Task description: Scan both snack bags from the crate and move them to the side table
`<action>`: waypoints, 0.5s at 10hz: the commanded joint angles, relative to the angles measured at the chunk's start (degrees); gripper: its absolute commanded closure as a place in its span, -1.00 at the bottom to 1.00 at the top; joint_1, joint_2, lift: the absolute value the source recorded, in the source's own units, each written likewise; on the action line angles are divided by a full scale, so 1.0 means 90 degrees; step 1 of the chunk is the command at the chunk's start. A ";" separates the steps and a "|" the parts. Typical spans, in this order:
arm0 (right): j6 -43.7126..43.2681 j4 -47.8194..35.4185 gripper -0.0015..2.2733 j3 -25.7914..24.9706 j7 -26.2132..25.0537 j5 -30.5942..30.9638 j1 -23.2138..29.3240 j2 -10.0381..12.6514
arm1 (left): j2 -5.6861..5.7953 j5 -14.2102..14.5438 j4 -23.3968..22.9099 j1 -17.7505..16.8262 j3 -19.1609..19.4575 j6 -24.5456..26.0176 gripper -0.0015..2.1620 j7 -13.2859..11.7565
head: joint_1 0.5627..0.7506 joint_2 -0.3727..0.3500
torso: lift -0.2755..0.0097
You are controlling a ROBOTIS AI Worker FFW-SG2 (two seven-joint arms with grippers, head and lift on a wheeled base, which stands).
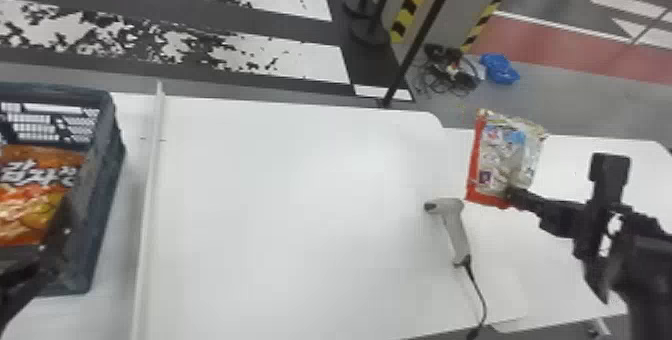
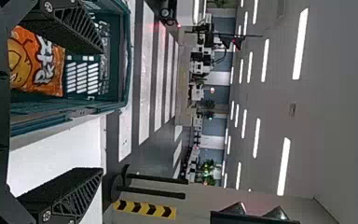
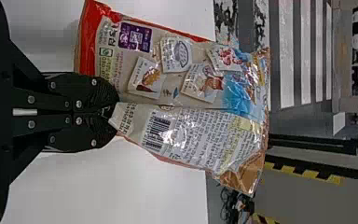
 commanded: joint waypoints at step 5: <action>-0.1272 0.1965 0.98 -0.0311 -0.0625 0.0045 -0.0433 -0.0413 | 0.0011 -0.0001 -0.0067 0.0075 0.0010 -0.0001 -0.91 -0.0010 | 0.41 -0.94 | 0.40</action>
